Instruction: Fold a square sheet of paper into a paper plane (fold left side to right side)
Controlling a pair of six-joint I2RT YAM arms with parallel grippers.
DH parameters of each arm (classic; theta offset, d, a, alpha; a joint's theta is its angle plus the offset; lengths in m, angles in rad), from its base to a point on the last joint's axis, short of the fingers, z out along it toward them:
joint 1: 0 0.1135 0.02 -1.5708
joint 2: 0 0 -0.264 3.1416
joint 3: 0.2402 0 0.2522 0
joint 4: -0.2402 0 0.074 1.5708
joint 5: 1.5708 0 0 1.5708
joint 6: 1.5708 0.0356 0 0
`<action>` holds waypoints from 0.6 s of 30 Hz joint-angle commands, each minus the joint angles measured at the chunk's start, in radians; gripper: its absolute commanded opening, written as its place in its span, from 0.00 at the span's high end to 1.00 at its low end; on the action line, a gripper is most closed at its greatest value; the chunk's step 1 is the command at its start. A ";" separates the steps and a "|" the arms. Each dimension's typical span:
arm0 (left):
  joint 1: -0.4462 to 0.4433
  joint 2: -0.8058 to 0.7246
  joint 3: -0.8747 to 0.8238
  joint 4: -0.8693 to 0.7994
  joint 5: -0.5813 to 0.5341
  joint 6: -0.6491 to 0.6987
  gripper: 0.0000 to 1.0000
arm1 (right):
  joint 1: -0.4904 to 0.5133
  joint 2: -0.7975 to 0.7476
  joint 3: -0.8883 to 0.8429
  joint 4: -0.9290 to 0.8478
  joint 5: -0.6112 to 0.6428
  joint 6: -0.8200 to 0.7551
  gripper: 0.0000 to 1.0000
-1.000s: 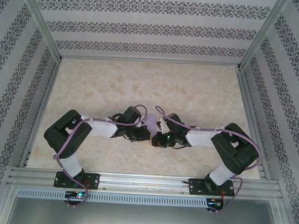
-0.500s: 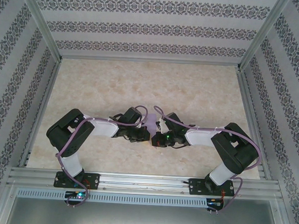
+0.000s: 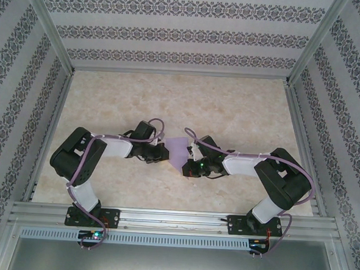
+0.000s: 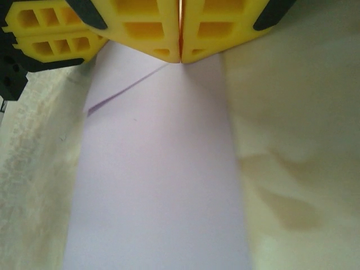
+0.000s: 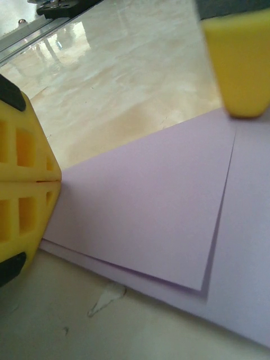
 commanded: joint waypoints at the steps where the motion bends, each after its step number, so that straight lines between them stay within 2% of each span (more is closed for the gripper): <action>1: 0.081 -0.023 -0.020 -0.151 -0.182 0.093 0.91 | -0.003 0.059 -0.067 -0.227 0.183 -0.017 1.00; 4: 0.081 -0.099 0.009 -0.205 -0.178 0.119 0.91 | -0.005 0.054 -0.069 -0.207 0.172 -0.007 1.00; 9: 0.048 -0.203 -0.007 -0.143 -0.087 0.108 0.93 | -0.008 0.055 -0.069 -0.185 0.171 0.005 1.00; 14: -0.057 -0.165 -0.015 -0.003 0.013 0.039 0.94 | -0.014 0.052 -0.083 -0.170 0.175 0.017 1.00; 18: -0.130 -0.080 0.028 0.026 0.015 0.032 0.94 | -0.016 0.052 -0.086 -0.165 0.171 0.018 1.00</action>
